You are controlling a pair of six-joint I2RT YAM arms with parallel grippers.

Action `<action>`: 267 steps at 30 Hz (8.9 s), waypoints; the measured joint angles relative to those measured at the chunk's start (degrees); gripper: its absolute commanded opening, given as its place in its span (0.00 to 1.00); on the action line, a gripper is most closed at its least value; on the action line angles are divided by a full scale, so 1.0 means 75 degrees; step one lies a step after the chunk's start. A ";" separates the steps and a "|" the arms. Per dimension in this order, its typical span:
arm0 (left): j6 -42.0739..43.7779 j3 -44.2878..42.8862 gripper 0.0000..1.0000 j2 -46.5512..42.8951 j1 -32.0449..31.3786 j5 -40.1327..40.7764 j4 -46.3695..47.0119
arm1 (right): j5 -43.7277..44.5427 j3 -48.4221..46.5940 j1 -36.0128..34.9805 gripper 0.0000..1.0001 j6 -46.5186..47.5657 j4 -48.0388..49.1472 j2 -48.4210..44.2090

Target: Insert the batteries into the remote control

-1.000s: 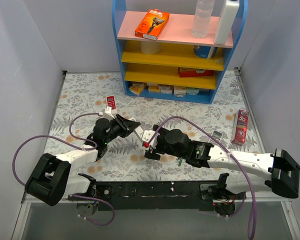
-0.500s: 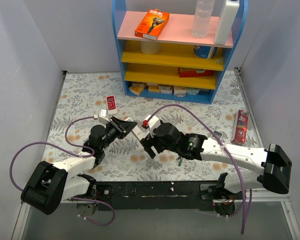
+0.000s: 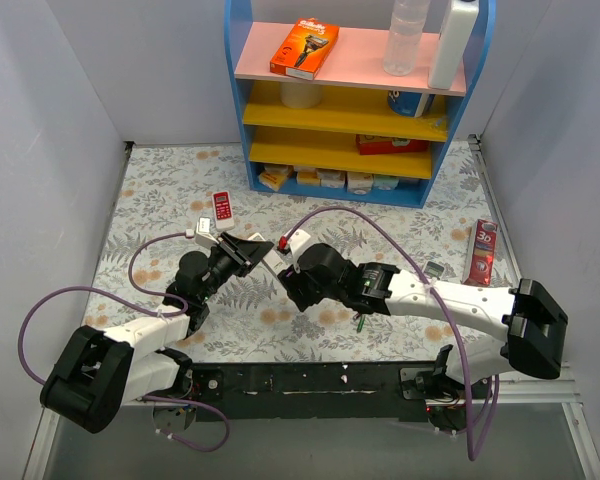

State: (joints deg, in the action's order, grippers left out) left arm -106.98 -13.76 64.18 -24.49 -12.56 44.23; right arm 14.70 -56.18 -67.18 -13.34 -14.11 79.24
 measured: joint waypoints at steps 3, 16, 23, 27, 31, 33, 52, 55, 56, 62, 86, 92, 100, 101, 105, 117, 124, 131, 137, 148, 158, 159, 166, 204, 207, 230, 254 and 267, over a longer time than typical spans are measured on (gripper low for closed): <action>0.0000 0.0003 0.00 -0.0003 0.0000 0.0003 0.0000 | 0.0026 -0.0064 0.0009 0.56 -0.0029 0.0006 0.0020; 0.0000 0.0038 0.00 -0.0044 0.0000 0.0079 0.0055 | 0.0047 -0.0096 0.0009 0.14 -0.0085 0.0009 0.0245; 0.0111 0.0175 0.00 -0.0254 0.0000 0.0440 0.0047 | -0.0012 -0.0079 0.0012 0.02 -0.0058 0.0006 0.0242; 0.0466 0.0309 0.00 -0.0536 0.0000 0.0950 -0.0038 | -0.0035 0.0134 0.0012 0.01 -0.0052 -0.0003 0.0181; 0.0909 0.0560 0.00 -0.0860 0.0000 0.1737 -0.0242 | -0.0093 0.0472 0.0096 0.01 -0.0070 -0.0108 0.0087; 0.1093 0.0694 0.00 -0.1070 0.0003 0.2139 -0.0460 | -0.0201 0.0635 0.0210 0.01 -0.0105 -0.0131 0.0085; 0.2116 0.1413 0.00 -0.4141 0.0044 0.3943 -0.1961 | -0.1201 0.0417 0.1177 0.15 -0.0242 -0.0224 0.2043; 0.2200 0.1413 0.00 -0.4030 0.0044 0.3838 -0.1929 | -0.1224 0.0289 0.1204 0.23 -0.0256 -0.0338 0.2136; 0.2238 0.1413 0.01 -0.4001 0.0044 0.3786 -0.1903 | -0.1224 0.0236 0.1207 0.27 -0.0262 -0.0391 0.2174; 0.2477 0.1413 0.01 -0.4068 0.0044 0.3596 -0.1766 | -0.1174 -0.0061 0.1207 0.36 -0.0318 -0.0729 0.2363; 0.2754 0.1416 0.07 -0.4535 0.0044 0.3319 -0.1603 | -0.0854 -0.0691 0.1180 0.91 -0.0545 -0.1813 0.2731; 0.2757 0.1416 0.03 -0.4529 0.0044 0.2940 -0.1326 | -0.0708 -0.0111 0.1145 0.96 -0.0752 -0.1926 0.2008; 0.2684 0.1416 0.00 -0.4223 0.0044 0.1906 -0.0641 | -0.0166 0.0918 0.1151 0.98 -0.1163 -0.1341 -0.0525; 0.2661 0.1416 0.00 -0.4176 0.0044 0.1781 -0.0583 | -0.0117 0.1128 0.1166 0.98 -0.1201 -0.1125 -0.0851; 0.2591 0.1419 0.00 -0.3917 0.0044 0.1125 -0.0163 | -0.0224 0.1848 0.1352 0.98 -0.1343 -0.0621 -0.1565; 0.2830 0.1419 0.00 -0.3643 0.0044 0.0058 0.0405 | 0.0119 0.2760 0.2372 0.80 -0.2524 -0.0254 -0.1926; 0.3040 0.1422 0.00 -0.3567 0.0044 -0.0026 0.0431 | 0.0458 0.2244 0.3098 0.63 -0.3060 -0.0396 -0.1370; 0.3191 0.1422 0.00 -0.3567 0.0041 -0.0023 0.0417 | 0.0405 0.1673 0.3223 0.48 -0.3133 -0.0414 -0.0318; 0.3281 0.1422 0.00 -0.3567 0.0000 -0.0017 0.0393 | 0.0181 0.1475 0.3223 0.46 -0.2812 -0.0420 0.0172; 0.3325 0.1422 0.00 -0.3570 -0.0023 0.0012 0.0385 | 0.0216 0.1204 0.3223 0.42 -0.2567 -0.0764 0.0676; 0.3334 0.1422 0.00 -0.3573 -0.0050 0.0012 0.0358 | 0.0291 0.1204 0.3223 0.36 -0.2538 -0.0810 0.1043; 0.3337 0.1422 0.00 -0.3573 -0.0050 0.0012 0.0353 | 0.0294 0.1204 0.3223 0.36 -0.2530 -0.0810 0.1075; 0.3354 0.1422 0.00 -0.3573 -0.0052 0.0012 0.0338 | 0.0402 0.1204 0.3226 0.35 -0.2407 -0.0886 0.1151; 0.3357 0.1422 0.00 -0.3570 -0.0052 0.0015 0.0338 | -0.0527 -0.0178 0.3217 0.50 0.0297 -0.1081 0.1303; 0.3357 0.1422 0.00 -0.3573 -0.0052 0.0015 0.0338 | -0.0784 -0.0242 0.3217 0.50 0.0583 -0.1096 0.1507; 0.3360 0.1422 0.00 -0.3573 -0.0058 0.0017 0.0338 | -0.2317 -0.0455 0.3209 0.47 0.1996 -0.1072 0.2498; 0.3378 0.1422 0.00 -0.3590 -0.0064 0.0055 0.0335 | -0.0962 0.0111 0.2757 0.54 -0.0825 -0.1285 0.0169; 0.3378 0.1422 0.00 -0.3707 -0.0064 0.0163 0.0309 | 0.0408 0.0504 0.2667 0.48 -0.4680 -0.1562 0.0973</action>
State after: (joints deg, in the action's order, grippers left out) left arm -81.65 -3.09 36.38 -24.97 -11.33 46.54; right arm 17.76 -52.40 -47.18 -48.45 -25.82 86.54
